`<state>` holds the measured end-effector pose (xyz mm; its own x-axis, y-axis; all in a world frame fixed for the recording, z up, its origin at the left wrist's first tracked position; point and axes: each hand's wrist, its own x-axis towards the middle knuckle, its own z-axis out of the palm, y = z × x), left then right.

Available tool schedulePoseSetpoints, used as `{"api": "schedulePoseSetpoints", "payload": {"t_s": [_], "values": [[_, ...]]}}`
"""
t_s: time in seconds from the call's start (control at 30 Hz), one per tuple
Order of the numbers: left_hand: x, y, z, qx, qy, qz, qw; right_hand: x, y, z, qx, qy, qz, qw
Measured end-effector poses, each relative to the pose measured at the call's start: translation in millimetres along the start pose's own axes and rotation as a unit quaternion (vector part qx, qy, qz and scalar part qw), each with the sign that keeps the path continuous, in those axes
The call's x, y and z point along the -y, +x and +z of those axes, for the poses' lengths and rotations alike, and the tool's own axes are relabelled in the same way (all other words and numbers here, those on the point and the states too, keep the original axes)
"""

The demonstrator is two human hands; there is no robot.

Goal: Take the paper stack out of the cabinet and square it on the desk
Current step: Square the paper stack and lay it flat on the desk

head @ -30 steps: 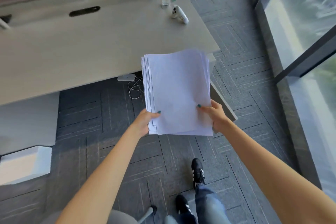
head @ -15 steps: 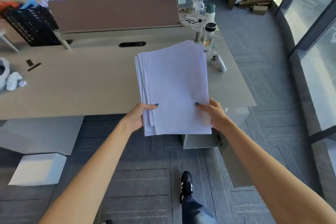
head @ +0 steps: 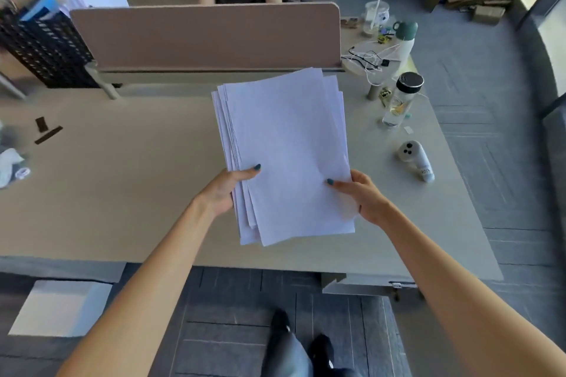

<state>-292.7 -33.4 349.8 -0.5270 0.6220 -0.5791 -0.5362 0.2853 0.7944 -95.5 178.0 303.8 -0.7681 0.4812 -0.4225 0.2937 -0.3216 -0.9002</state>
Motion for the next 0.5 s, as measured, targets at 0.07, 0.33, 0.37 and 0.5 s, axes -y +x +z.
{"api": "schedulePoseSetpoints", "payload": {"t_s": [0.07,0.33,0.37,0.5], "values": [[-12.6,26.1,-8.6,-0.013,0.023,0.001,1.0,8.2,23.3,1.3,-0.006,-0.024,0.006,1.0],[-35.0,91.2,-28.9,-0.042,0.075,0.065,0.994,20.7,92.7,20.8,-0.069,-0.055,0.02,0.996],[-37.2,95.4,-31.2,-0.049,0.077,0.074,0.993,23.1,96.6,24.1,-0.076,-0.056,0.021,0.995],[-36.2,112.6,-37.4,-0.067,0.092,0.094,0.989,23.3,108.7,32.5,-0.106,-0.058,0.024,0.992]]}}
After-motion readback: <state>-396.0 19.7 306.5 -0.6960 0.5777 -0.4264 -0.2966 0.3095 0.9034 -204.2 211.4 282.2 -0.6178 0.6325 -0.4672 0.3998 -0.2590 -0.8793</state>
